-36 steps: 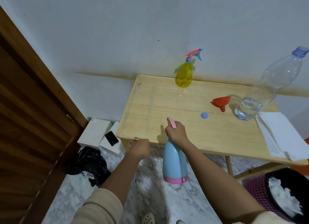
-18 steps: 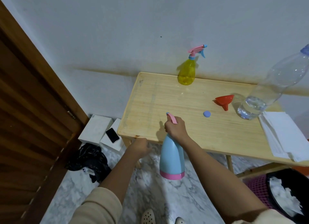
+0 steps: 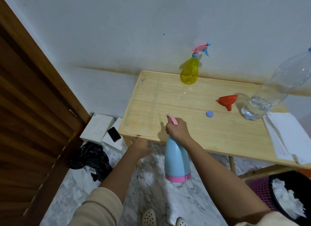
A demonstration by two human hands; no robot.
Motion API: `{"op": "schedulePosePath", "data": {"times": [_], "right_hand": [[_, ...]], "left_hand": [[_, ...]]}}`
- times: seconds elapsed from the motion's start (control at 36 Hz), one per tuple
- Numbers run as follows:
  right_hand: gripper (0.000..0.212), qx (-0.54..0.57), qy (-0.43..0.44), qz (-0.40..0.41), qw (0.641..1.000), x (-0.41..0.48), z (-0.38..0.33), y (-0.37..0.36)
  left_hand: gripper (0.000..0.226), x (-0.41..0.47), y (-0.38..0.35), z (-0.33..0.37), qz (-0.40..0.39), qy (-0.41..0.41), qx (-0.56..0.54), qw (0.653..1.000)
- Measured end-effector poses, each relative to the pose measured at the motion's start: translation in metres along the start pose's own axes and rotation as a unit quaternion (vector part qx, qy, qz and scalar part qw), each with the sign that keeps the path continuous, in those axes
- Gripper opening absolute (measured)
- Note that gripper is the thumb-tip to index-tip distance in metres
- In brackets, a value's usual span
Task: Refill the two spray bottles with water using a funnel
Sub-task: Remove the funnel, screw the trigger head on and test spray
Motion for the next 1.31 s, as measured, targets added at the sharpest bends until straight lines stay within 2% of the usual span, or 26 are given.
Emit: {"op": "schedulePosePath", "data": {"times": [0.11, 0.19, 0.31, 0.39, 0.47, 0.53, 0.64, 0.75, 0.81, 0.86, 0.94, 1.0, 1.08, 1.17, 1.22, 1.31], "right_hand": [[0.025, 0.012, -0.008, -0.002, 1.000, 0.000, 0.003, -0.002], [0.010, 0.008, 0.007, -0.005, 1.000, 0.000, 0.000, -0.004], [0.011, -0.030, 0.037, 0.010, 0.999, 0.003, -0.007, 0.002], [0.003, -0.033, 0.055, 0.045, 0.997, 0.008, -0.013, 0.013], [0.006, -0.022, 0.072, 0.089, 0.993, 0.015, -0.024, 0.028], [0.006, -0.019, 0.086, 0.127, 0.988, 0.019, -0.034, 0.040], [0.009, -0.021, 0.110, 0.192, 0.975, 0.030, -0.055, 0.062], [0.016, 0.002, 0.136, 0.238, 0.962, 0.042, -0.079, 0.080], [0.018, 0.014, 0.150, 0.259, 0.954, 0.050, -0.090, 0.087], [0.023, 0.017, 0.160, 0.283, 0.945, 0.061, -0.100, 0.094], [0.032, 0.015, 0.154, 0.310, 0.938, 0.085, -0.108, 0.100], [0.038, 0.011, 0.152, 0.300, 0.942, 0.106, -0.110, 0.102], [0.047, -0.018, 0.151, 0.251, 0.956, 0.141, -0.110, 0.105], [0.052, -0.043, 0.175, 0.156, 0.971, 0.174, -0.111, 0.115], [0.045, -0.042, 0.193, 0.095, 0.976, 0.191, -0.111, 0.121], [0.041, -0.049, 0.218, 0.105, 0.969, 0.213, -0.110, 0.127]], "left_hand": [[0.037, 0.000, -0.002, 0.002, -0.002, -0.008, -0.014, 1.000], [0.035, 0.001, 0.001, 0.005, 0.000, -0.006, 0.021, 1.000], [0.022, 0.003, 0.005, 0.012, -0.019, -0.013, 0.046, 0.999], [0.014, 0.003, 0.015, 0.025, -0.016, -0.044, 0.042, 0.998], [0.031, 0.002, 0.027, 0.046, -0.017, -0.082, 0.011, 0.996], [0.032, 0.000, 0.035, 0.065, -0.027, -0.109, -0.023, 0.993], [0.035, -0.005, 0.044, 0.111, -0.085, -0.165, -0.031, 0.982], [0.058, -0.004, 0.047, 0.150, -0.143, -0.205, -0.022, 0.968], [0.072, 0.005, 0.049, 0.161, -0.126, -0.212, -0.070, 0.967], [0.080, 0.020, 0.054, 0.172, -0.067, -0.216, -0.125, 0.966], [0.064, 0.046, 0.067, 0.190, 0.050, -0.206, -0.129, 0.969], [0.056, 0.063, 0.075, 0.199, 0.081, -0.209, -0.136, 0.965], [0.062, 0.091, 0.085, 0.205, 0.070, -0.207, -0.168, 0.961], [0.072, 0.119, 0.100, 0.210, 0.040, -0.218, -0.196, 0.955], [0.069, 0.134, 0.109, 0.212, 0.014, -0.221, -0.198, 0.955], [0.068, 0.161, 0.120, 0.211, -0.018, -0.215, -0.200, 0.956]]}}
Point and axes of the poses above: each hand's wrist, its own x-axis towards the middle knuckle, its own y-axis out of the back of the hand, z = x × y, the point moved 6 cm from there along x, towards the middle knuckle, and after that the axes turned 13 degrees about -x, right-handed, at the moved point
